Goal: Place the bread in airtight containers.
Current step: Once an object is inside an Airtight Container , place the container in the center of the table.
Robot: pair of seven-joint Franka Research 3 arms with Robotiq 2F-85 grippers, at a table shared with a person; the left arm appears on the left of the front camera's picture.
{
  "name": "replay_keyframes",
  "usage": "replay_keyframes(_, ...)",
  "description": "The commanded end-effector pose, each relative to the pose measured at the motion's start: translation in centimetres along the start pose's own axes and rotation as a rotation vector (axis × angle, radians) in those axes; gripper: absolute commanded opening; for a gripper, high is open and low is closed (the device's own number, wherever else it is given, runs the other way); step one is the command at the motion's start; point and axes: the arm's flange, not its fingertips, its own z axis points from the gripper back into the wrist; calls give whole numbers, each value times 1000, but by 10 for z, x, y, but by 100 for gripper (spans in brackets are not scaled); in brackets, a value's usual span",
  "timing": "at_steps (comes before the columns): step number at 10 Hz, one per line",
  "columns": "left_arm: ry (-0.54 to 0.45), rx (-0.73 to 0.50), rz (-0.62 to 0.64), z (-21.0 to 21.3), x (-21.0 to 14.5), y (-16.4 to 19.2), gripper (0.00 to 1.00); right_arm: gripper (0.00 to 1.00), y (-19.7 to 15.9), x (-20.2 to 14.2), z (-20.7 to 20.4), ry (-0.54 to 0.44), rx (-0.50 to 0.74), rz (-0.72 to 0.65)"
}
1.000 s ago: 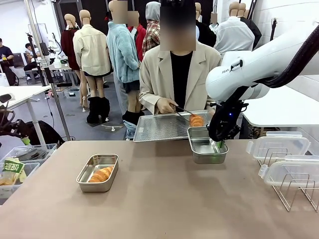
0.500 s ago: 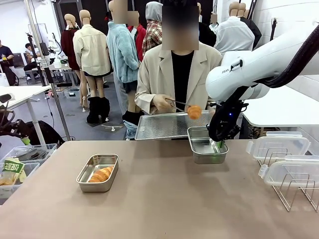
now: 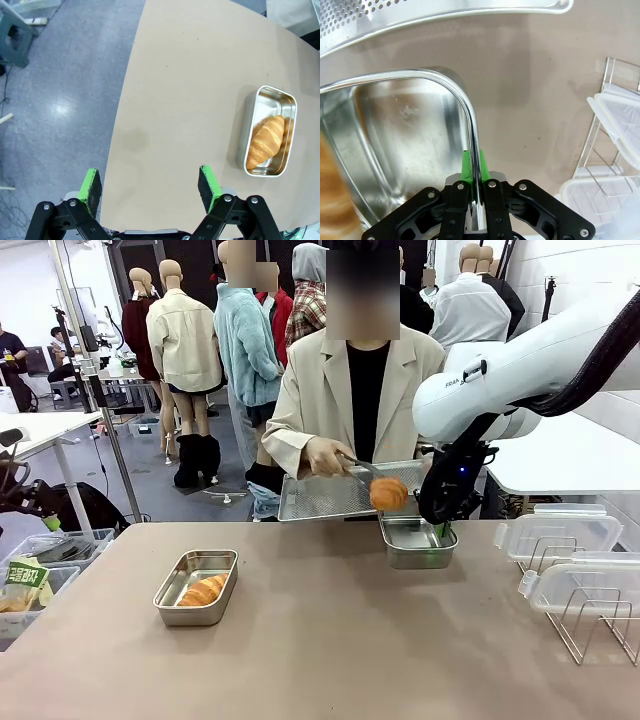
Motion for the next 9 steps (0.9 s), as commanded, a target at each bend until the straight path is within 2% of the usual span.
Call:
replay_keyframes(1, 3, 0, 1, 1, 0, 0, 100, 0, 0, -2, 0, -21, 4, -2)
replay_keyframes(9, 3, 0, 1, 1, 0, 0, 100, 0, 0, -2, 0, -21, 4, -2)
